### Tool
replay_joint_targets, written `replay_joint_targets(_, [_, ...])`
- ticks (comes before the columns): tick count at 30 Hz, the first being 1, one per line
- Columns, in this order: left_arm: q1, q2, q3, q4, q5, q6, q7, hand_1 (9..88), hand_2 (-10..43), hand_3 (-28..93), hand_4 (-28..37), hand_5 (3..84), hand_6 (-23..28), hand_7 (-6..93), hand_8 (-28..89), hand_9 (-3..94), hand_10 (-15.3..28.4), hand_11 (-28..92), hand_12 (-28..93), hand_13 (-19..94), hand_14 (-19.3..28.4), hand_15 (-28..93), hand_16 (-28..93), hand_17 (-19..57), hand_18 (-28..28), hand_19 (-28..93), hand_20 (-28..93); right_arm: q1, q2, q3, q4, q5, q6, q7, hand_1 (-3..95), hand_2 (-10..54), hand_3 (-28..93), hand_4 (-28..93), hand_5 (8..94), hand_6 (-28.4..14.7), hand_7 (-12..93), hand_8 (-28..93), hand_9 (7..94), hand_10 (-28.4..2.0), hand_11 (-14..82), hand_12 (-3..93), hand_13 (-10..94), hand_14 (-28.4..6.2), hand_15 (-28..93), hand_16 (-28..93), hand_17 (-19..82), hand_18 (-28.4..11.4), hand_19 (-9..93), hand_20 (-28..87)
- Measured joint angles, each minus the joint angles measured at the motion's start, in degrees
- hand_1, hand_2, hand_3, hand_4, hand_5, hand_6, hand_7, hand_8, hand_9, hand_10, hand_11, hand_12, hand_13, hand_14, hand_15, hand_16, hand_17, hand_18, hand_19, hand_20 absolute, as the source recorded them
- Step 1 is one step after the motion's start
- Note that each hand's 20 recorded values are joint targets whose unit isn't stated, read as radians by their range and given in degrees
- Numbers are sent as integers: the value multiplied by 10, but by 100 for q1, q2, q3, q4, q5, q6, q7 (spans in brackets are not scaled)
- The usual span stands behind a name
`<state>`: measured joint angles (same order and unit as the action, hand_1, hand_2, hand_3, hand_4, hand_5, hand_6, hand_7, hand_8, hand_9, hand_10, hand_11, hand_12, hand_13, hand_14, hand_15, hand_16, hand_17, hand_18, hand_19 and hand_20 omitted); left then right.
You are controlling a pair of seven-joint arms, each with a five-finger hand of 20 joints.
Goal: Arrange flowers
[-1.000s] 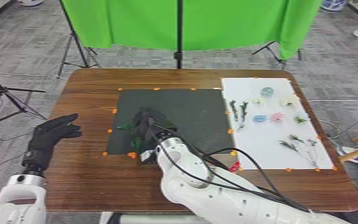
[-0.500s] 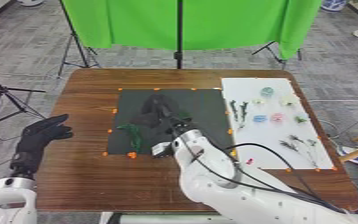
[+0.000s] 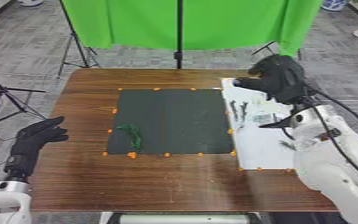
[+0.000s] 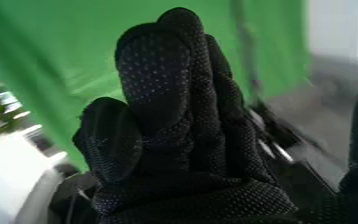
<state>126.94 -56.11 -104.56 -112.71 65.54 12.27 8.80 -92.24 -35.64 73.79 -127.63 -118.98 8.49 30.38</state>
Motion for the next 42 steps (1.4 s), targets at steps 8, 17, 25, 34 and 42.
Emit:
replay_joint_targets(8, [43, 0, -60, -44, 19, 1, -10, 346, 75, 645, -112, 493, 49, 140, -65, 531, 149, 282, 147, 458, 201, 364, -7, 121, 153, 242, 256, -2000, 236, 1954, 502, -514, -964, 584, 263, -95, 574, -206, 679, -61, 129, -49, 781, -153, 238, 248, 853, -60, 533, 346, 560, -172, 932, 479])
replay_joint_targets(17, [45, 0, -53, -54, 75, -1, -11, 347, 74, 643, -112, 493, 48, 141, -66, 530, 149, 282, 147, 459, 201, 364, -7, 121, 153, 242, 256, -2736, 330, 2593, 1081, -489, -1059, 779, 283, -95, 590, -208, 689, -55, 141, -49, 792, -144, 247, 249, 858, -53, 536, 344, 568, -165, 932, 482])
replay_joint_targets(25, [45, -8, -49, -56, 106, -13, -24, 346, 74, 643, -113, 493, 49, 140, -66, 530, 150, 280, 147, 458, 201, 364, -8, 121, 153, 242, 256, -2963, 252, 2432, 1109, -333, -1105, 797, 283, -95, 592, -211, 697, -55, 146, -53, 799, -143, 246, 245, 861, -52, 535, 343, 571, -162, 932, 485])
replay_joint_targets(34, [49, -8, -45, -58, 106, -13, -35, 345, 75, 642, -114, 493, 49, 139, -65, 530, 149, 281, 147, 458, 202, 364, -8, 121, 153, 242, 256, -2941, 224, 1900, 1201, -299, -1021, 784, 346, -95, 614, -222, 731, -48, 165, -54, 834, -138, 249, 239, 883, -38, 526, 342, 590, -152, 932, 486])
replay_joint_targets(42, [53, -8, -24, -58, 106, -16, -38, 343, 77, 643, -115, 493, 49, 140, -65, 530, 150, 280, 146, 458, 202, 364, -8, 120, 153, 243, 256, -2731, 278, 1488, 1401, -291, -125, 800, 554, -95, 560, -167, 822, -21, 248, 191, 920, -110, 341, 262, 937, -20, 557, 328, 668, -126, 932, 504])
